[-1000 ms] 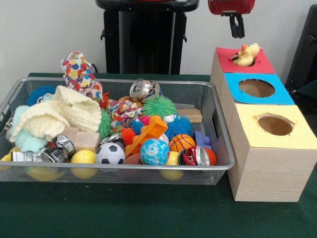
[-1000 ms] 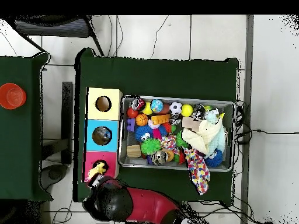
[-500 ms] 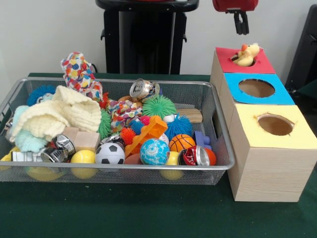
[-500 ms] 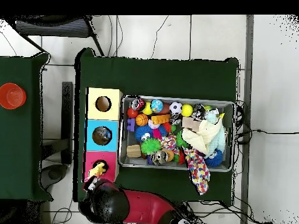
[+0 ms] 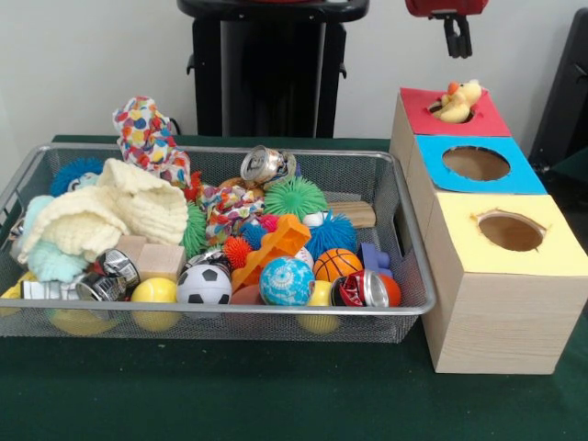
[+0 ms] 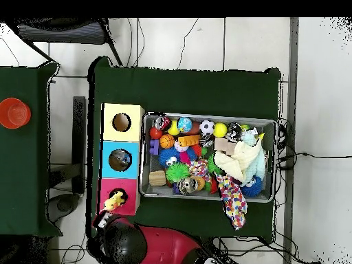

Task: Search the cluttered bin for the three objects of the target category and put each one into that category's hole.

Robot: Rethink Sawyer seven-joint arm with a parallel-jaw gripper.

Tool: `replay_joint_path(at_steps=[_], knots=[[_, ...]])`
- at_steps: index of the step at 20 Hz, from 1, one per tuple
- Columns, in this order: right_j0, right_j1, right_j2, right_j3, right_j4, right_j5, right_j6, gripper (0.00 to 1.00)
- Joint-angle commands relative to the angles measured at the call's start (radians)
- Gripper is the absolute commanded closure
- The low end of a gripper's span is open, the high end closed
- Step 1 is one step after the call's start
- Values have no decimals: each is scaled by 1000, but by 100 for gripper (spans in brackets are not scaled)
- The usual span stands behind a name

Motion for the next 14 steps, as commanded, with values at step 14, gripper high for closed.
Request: replay_joint_path(at_steps=[14], knots=[[32, 254, -33, -90, -1, -250, 220, 100]])
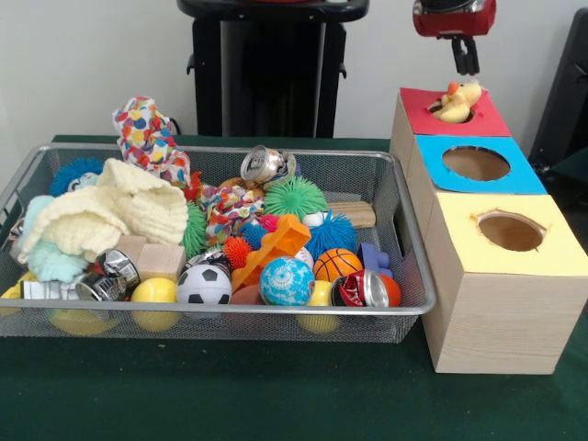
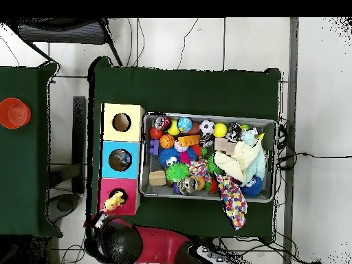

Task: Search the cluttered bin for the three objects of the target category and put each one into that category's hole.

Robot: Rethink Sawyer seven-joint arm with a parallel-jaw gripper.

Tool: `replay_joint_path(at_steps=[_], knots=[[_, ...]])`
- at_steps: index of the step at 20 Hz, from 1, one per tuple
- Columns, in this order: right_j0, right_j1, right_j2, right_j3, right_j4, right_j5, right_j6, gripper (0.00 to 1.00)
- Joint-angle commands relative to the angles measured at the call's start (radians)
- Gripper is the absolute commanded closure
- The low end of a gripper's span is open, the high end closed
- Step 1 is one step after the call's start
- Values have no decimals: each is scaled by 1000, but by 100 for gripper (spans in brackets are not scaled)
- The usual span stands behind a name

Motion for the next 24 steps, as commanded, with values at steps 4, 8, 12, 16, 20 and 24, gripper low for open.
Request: replay_joint_path(at_steps=[4, 8, 12, 16, 20, 24], knots=[[9, 112, -55, -109, -5, -118, 192, 100], [17, 107, -71, -121, -2, -114, 179, 100], [21, 98, -83, -128, -3, -114, 173, 100], [21, 77, -86, -131, -4, -106, 170, 100], [11, 55, -71, -132, 0, -89, 174, 100], [-4, 35, -45, -126, -1, -93, 190, 100]])
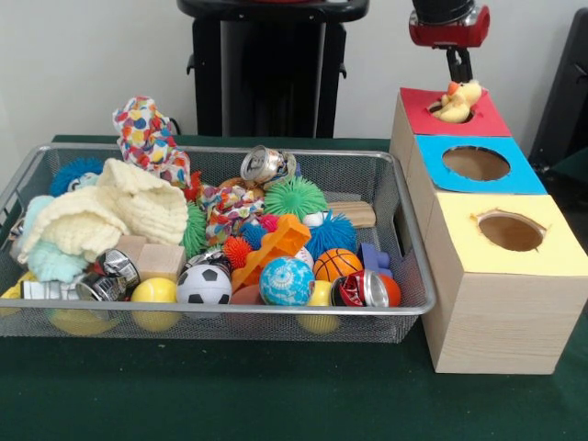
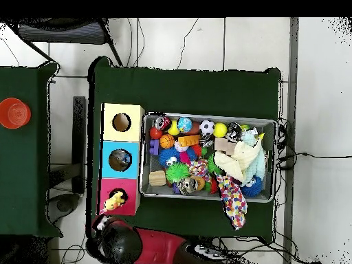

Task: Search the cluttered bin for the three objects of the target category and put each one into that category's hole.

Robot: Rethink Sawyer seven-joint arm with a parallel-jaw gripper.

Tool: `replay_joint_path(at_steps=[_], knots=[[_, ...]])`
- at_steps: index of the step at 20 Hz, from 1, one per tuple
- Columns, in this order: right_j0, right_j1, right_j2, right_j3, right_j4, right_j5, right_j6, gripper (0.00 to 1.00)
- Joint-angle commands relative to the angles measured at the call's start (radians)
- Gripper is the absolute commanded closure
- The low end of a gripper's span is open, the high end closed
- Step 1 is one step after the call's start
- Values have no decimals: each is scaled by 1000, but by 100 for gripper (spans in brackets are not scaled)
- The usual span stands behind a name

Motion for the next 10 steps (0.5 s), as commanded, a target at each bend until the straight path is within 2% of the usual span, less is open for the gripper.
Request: replay_joint_path(at_steps=[1, 8, 10], knots=[[-30, -24, 1, -128, -1, -52, 188, 100], [-33, -33, -1, -139, -4, -50, 177, 100], [-16, -44, -27, -145, -5, -52, 161, 100]])
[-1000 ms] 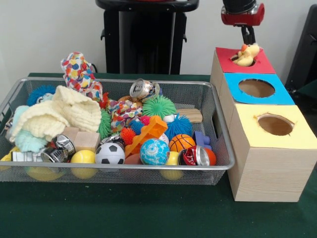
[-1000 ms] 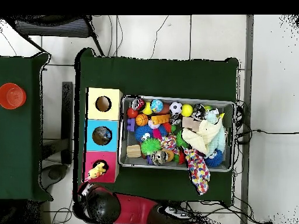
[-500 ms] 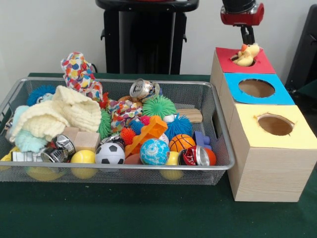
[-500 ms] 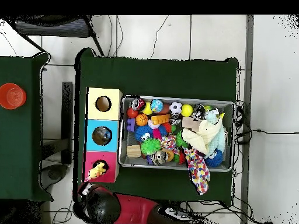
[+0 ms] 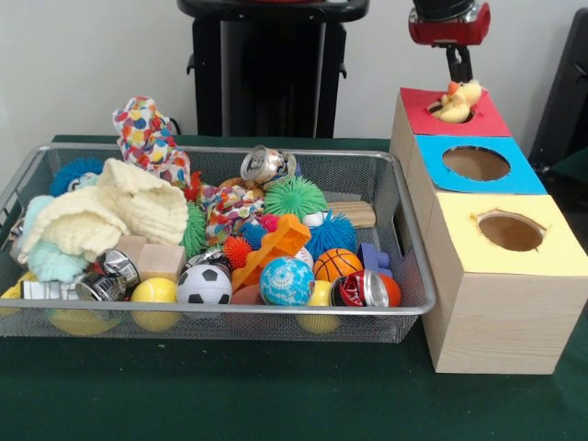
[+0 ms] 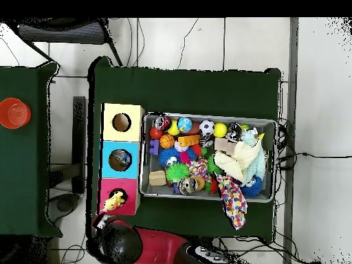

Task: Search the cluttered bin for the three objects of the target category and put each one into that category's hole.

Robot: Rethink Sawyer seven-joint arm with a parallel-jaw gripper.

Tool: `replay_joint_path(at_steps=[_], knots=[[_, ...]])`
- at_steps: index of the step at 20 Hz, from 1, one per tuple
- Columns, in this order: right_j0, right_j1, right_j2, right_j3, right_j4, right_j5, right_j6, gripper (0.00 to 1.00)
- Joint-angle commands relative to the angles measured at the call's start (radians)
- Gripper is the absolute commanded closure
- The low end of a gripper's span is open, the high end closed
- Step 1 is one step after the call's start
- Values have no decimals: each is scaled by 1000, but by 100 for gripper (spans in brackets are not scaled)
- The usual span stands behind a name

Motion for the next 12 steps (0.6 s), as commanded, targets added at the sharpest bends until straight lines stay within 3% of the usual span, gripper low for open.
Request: replay_joint_path(at_steps=[1, 4, 12], knots=[[-4, -18, -49, -154, 0, -38, 145, 100], [16, -20, -93, -175, 1, -16, 109, 100], [19, 22, -122, -216, -47, -37, 72, 100]])
